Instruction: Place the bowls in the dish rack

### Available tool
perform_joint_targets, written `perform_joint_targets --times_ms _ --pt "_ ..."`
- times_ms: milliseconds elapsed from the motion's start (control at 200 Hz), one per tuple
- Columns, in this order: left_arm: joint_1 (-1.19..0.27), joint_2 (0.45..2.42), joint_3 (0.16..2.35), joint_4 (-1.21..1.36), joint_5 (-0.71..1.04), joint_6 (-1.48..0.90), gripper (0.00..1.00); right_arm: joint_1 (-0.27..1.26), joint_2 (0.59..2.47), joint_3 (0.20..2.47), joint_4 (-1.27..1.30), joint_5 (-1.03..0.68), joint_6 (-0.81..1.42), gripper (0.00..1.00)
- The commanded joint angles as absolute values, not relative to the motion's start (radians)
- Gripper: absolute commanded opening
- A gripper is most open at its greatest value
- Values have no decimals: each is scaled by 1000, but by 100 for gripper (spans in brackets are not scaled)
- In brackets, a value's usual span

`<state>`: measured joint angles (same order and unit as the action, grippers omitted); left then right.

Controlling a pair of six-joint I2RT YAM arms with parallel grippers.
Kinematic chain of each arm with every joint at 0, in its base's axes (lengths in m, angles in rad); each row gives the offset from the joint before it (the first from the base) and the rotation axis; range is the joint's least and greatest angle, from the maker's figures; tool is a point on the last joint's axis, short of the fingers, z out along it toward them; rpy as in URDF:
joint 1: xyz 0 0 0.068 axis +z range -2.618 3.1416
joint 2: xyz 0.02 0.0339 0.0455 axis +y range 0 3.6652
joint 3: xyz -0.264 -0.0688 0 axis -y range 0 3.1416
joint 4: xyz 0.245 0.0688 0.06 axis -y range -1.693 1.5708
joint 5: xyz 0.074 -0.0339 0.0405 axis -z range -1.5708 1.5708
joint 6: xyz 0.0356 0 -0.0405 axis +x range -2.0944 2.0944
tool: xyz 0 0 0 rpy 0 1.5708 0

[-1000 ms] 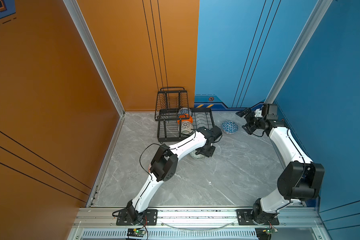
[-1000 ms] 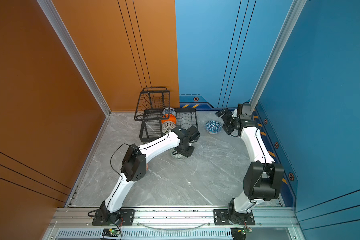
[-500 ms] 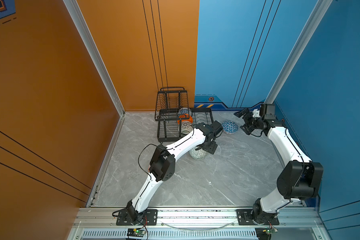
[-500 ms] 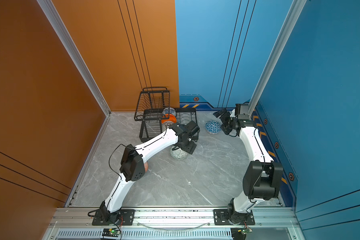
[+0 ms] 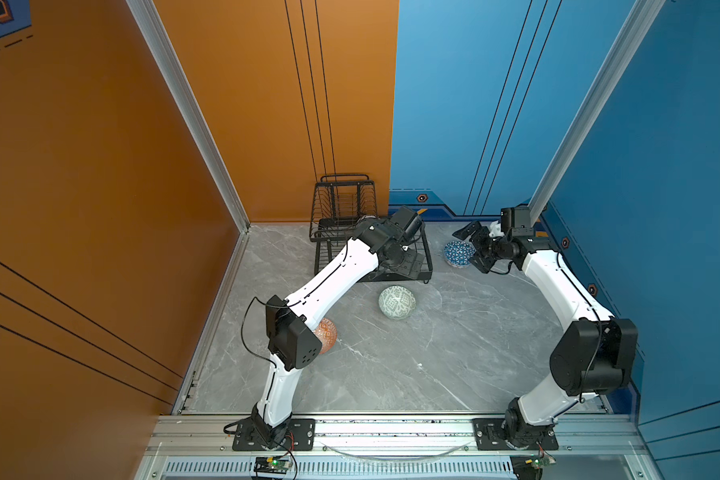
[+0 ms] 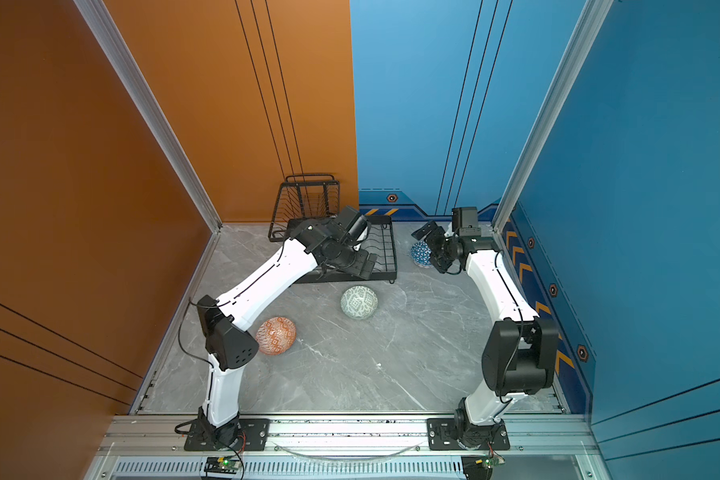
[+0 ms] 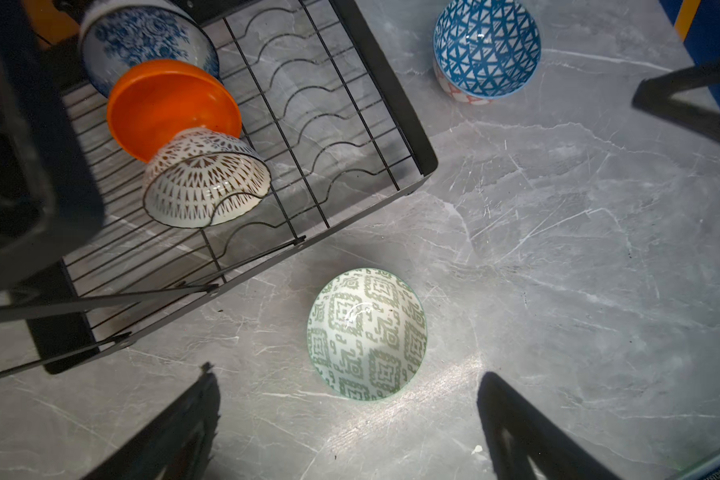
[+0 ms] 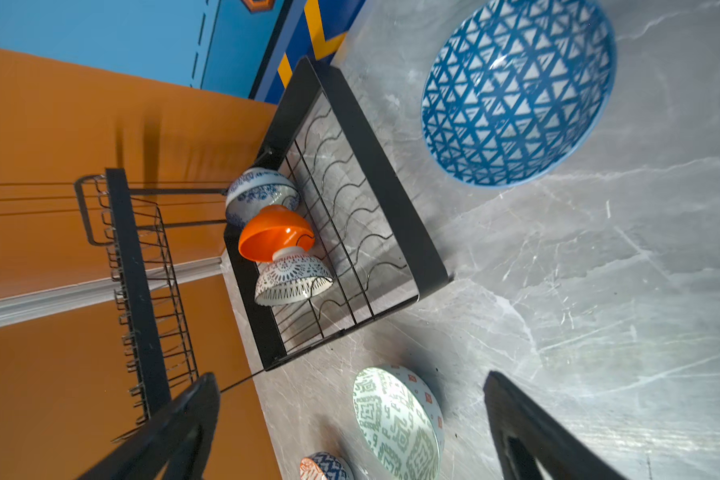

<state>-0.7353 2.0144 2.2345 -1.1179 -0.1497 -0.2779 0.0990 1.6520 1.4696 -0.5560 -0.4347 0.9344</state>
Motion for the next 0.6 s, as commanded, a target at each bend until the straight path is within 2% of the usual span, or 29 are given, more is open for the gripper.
perform_joint_targets --times_ms 0,290,596 --pt "-712 1942 2190 -1119 -127 -230 98 172 1680 1510 -658 -378 916 100" --pt "-615 1668 1841 -938 -42 -257 98 344 1762 1572 -764 -324 926 100" --pt "-541 1395 1495 -772 20 -280 98 486 1934 1721 -854 -320 924 100"
